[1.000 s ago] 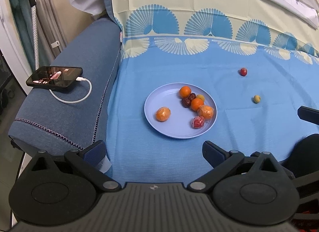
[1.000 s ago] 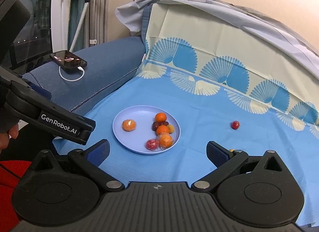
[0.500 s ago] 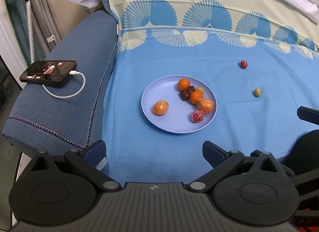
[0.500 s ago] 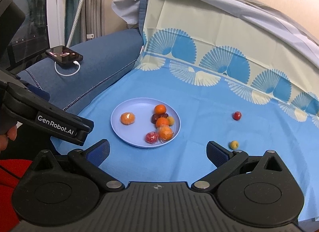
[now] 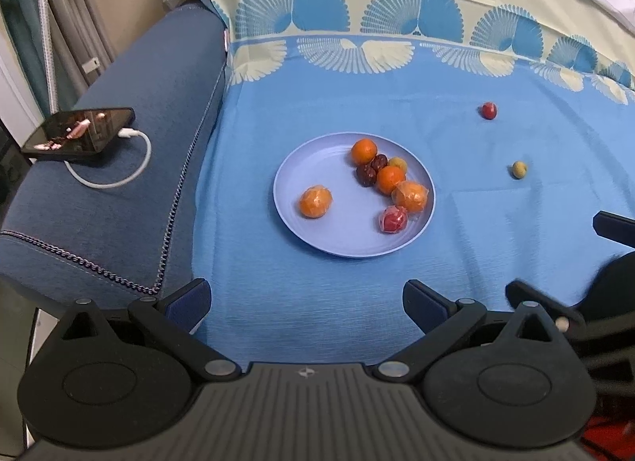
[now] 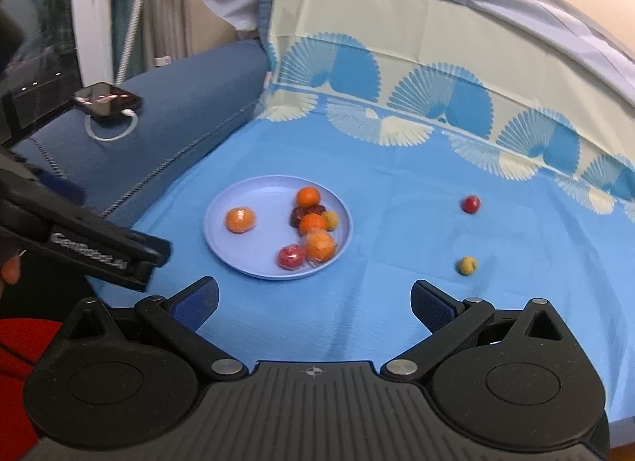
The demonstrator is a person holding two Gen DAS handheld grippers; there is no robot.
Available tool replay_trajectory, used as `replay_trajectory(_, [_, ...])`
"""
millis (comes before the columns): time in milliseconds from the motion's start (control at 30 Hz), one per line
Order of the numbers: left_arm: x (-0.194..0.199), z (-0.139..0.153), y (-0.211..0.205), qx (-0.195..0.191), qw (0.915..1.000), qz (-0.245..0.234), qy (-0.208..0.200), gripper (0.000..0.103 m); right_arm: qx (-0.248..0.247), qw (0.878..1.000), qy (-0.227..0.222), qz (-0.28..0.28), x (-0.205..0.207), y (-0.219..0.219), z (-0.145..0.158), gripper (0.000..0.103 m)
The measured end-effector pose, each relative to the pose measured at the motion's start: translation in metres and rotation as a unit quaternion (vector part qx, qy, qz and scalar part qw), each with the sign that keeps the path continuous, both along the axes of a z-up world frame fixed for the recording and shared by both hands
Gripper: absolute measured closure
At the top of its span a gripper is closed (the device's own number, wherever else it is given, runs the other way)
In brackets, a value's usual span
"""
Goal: Organize fruits
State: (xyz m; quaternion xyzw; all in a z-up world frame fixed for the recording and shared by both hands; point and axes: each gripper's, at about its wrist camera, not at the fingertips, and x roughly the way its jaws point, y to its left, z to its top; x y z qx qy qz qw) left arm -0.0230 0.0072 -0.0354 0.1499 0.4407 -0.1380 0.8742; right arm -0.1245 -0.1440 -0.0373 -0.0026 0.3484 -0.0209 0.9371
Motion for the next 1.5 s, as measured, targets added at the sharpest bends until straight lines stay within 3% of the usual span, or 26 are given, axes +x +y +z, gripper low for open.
replay_trajectory(200, [0.024,-0.008,-0.01,-0.007,0.9994,0.016,0.03,0.0,-0.01,0.997,-0.001,-0.078,0.023,-0.036,-0.026,0.001])
replay_trajectory(400, [0.056,-0.016,-0.04,0.01,0.999,0.011,0.042,0.0,-0.036,0.987,0.002,-0.155,0.069,-0.102,-0.077,0.001])
replay_trajectory(600, [0.101,-0.026,-0.097,0.024,0.999,-0.005,0.037,0.0,-0.038,0.984,-0.008,-0.171,0.12,-0.159,-0.122,0.003])
replay_trajectory(633, [0.107,-0.028,-0.108,0.023,0.999,-0.008,0.038,0.0,-0.035,0.985,-0.011,-0.167,0.124,-0.164,-0.128,0.011])
replay_trajectory(733, [0.13,-0.035,-0.151,0.019,0.9988,-0.031,0.032,0.0,-0.017,0.988,-0.007,-0.151,0.133,-0.177,-0.146,0.052])
replay_trajectory(767, [0.136,-0.037,-0.167,0.017,0.9986,-0.04,0.029,0.0,-0.004,0.989,0.015,-0.148,0.136,-0.183,-0.155,0.053])
replay_trajectory(833, [0.152,-0.044,-0.203,0.002,0.9978,-0.063,0.022,0.0,0.013,0.989,0.004,-0.146,0.133,-0.19,-0.156,0.058])
replay_trajectory(867, [0.16,-0.048,-0.221,-0.005,0.9972,-0.072,0.021,0.0,0.008,0.989,0.003,-0.148,0.135,-0.192,-0.154,0.077])
replay_trajectory(933, [0.175,-0.06,-0.258,-0.029,0.995,-0.094,0.017,0.0,-0.017,0.983,-0.004,-0.182,0.139,-0.203,-0.152,0.076])
replay_trajectory(1000, [0.189,-0.075,-0.292,-0.045,0.9924,-0.114,0.015,0.0,-0.014,0.965,0.002,-0.261,0.141,-0.233,-0.154,0.076])
replay_trajectory(1133, [0.211,-0.117,-0.349,-0.032,0.988,-0.149,0.027,0.0,0.005,0.935,-0.003,-0.355,0.139,-0.283,-0.157,0.076])
replay_trajectory(1267, [0.228,-0.143,-0.375,-0.036,0.9851,-0.158,0.057,0.0,-0.005,0.929,-0.001,-0.369,0.144,-0.29,-0.163,0.075])
replay_trajectory(1433, [0.243,-0.15,-0.395,-0.04,0.9851,-0.154,0.065,0.002,-0.013,0.928,0.0,-0.373,0.145,-0.286,-0.165,0.074])
replay_trajectory(1467, [0.244,-0.15,-0.398,-0.04,0.985,-0.153,0.07,0.008,-0.014,0.927,-0.001,-0.375,0.143,-0.286,-0.164,0.074])
replay_trajectory(1500, [0.244,-0.151,-0.401,-0.038,0.9836,-0.159,0.077,0.031,-0.017,0.927,0.0,-0.375,0.144,-0.286,-0.164,0.074])
